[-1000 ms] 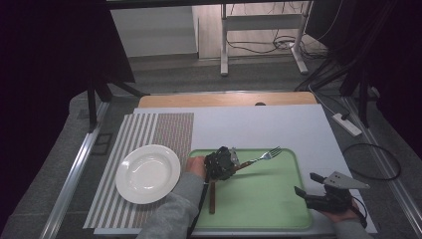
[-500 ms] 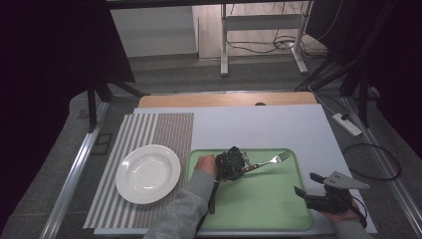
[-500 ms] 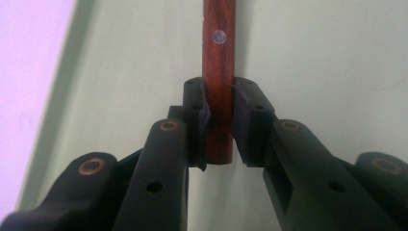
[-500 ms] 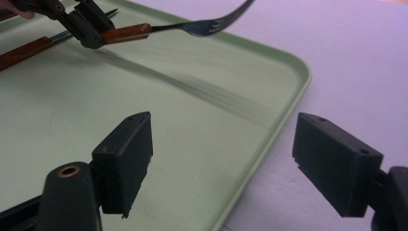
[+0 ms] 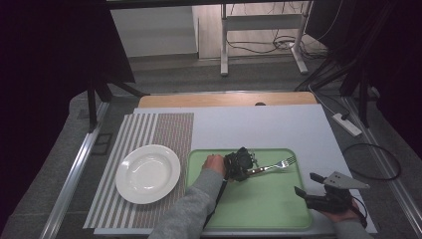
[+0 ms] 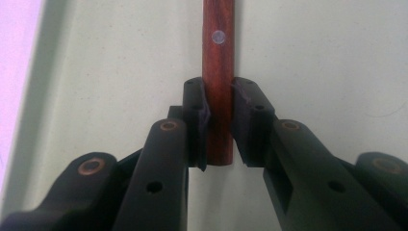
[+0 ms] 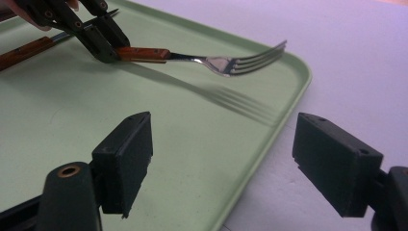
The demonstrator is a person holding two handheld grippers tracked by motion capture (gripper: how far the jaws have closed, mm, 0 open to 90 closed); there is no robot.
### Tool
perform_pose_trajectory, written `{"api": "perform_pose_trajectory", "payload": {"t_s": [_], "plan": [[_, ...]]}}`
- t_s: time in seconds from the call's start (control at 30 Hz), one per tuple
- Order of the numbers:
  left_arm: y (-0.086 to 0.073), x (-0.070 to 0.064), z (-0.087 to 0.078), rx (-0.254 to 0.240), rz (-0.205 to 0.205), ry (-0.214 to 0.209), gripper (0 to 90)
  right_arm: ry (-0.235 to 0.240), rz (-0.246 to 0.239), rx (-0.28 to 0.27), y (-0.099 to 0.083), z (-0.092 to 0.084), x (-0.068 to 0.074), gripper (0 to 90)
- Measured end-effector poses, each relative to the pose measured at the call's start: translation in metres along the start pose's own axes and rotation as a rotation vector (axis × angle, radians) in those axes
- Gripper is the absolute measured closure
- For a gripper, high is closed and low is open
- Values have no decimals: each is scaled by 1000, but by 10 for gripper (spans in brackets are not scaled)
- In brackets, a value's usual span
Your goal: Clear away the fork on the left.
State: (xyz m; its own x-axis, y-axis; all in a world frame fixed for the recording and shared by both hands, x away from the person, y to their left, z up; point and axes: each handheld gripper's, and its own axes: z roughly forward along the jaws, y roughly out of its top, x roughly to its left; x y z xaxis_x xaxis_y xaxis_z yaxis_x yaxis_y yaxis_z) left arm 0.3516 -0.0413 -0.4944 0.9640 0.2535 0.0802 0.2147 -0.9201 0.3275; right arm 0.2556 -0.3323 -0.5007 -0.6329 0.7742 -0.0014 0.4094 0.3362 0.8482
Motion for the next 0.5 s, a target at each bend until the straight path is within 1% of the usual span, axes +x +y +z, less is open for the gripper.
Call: {"api": "perform_pose_trajectory", "payload": {"t_s": [0.27, 0.33, 0.37, 0.43, 0.47, 0.5], "plan": [[5, -2, 2, 18, 16, -7, 745, -1, 0, 0, 0, 0, 0, 227], [5, -2, 2, 14, 16, 0, 735, 0, 1, 0, 0, 0, 0, 227], [4, -1, 1, 6, 9, 5, 705, -1, 1, 0, 0, 0, 0, 227], [3, -1, 0, -16, -8, 19, 599, -1, 0, 0, 0, 0, 0, 227], [2, -1, -1, -24, -19, 19, 566, -1, 0, 0, 0, 0, 0, 227], [1, 0, -2, -32, -21, 18, 551, -1, 1, -1, 0, 0, 0, 227]]}}
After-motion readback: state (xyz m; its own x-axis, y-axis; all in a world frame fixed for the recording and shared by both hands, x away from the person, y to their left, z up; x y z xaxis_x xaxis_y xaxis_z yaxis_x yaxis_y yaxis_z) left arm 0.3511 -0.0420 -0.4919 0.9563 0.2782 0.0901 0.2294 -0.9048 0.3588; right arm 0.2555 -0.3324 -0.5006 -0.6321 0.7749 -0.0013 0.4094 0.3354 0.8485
